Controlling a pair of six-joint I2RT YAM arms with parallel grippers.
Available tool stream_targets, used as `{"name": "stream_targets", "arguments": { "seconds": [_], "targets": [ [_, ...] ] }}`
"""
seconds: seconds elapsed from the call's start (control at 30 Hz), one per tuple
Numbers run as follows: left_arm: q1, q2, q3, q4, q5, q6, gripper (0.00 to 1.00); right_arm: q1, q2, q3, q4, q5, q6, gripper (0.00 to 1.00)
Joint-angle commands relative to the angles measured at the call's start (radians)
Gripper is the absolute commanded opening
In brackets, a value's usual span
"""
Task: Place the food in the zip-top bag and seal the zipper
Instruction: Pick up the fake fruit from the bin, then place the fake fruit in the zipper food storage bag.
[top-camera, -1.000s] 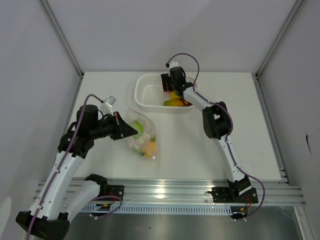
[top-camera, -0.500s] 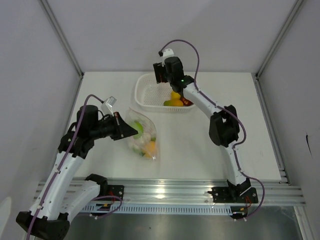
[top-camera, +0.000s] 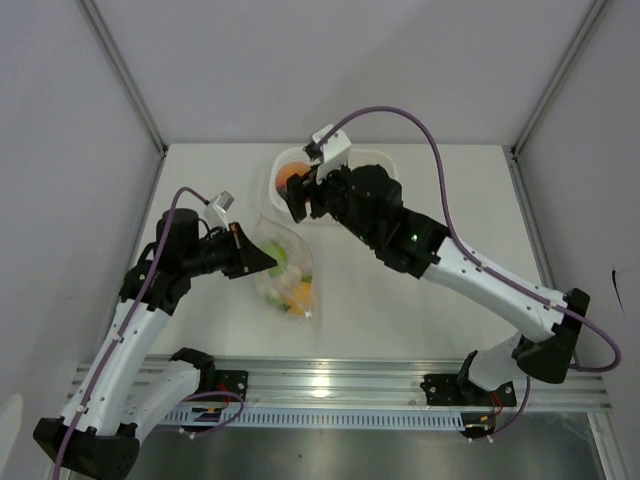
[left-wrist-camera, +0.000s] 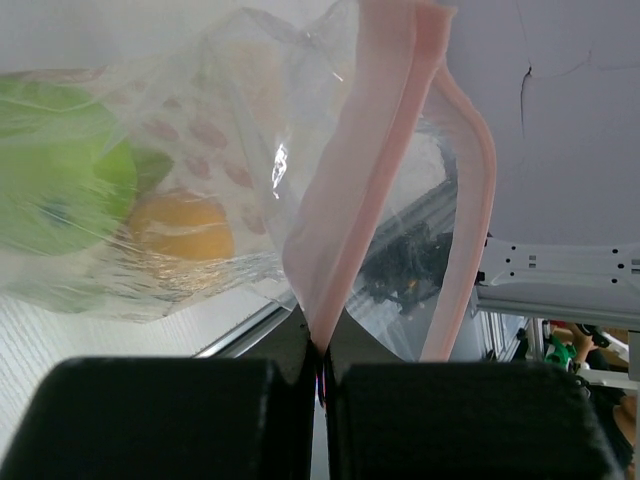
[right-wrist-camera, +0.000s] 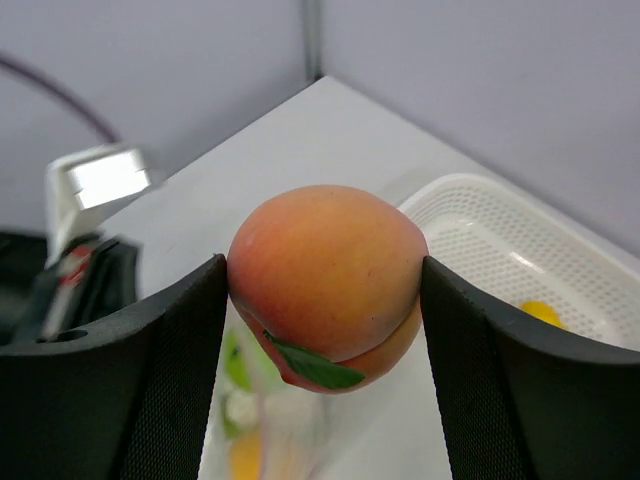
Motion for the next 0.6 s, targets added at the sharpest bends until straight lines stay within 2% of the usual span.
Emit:
{"name": "stream_targets", "arguments": {
  "seconds": [0.0, 0.27, 0.57],
  "targets": [
    [-0.002, -0.012, -0.009, 0.030, 0.021, -0.008, 0.01, 0.080, -0.104, -0.080, -0.025, 0.040, 0.019, 0.00],
    [-0.002, -0.006, -0.006, 0.030, 0.024, 0.000, 0.01, 0.256, -0.187, -0.155, -0.074, -0.015, 0.105, 0.00],
    [-0.002, -0.017, 0.012, 0.015, 0.022, 0.000, 0.01, 0.267, -0.192, -0.236, -0.083, -0.012, 0.141, 0.01]
  ]
}}
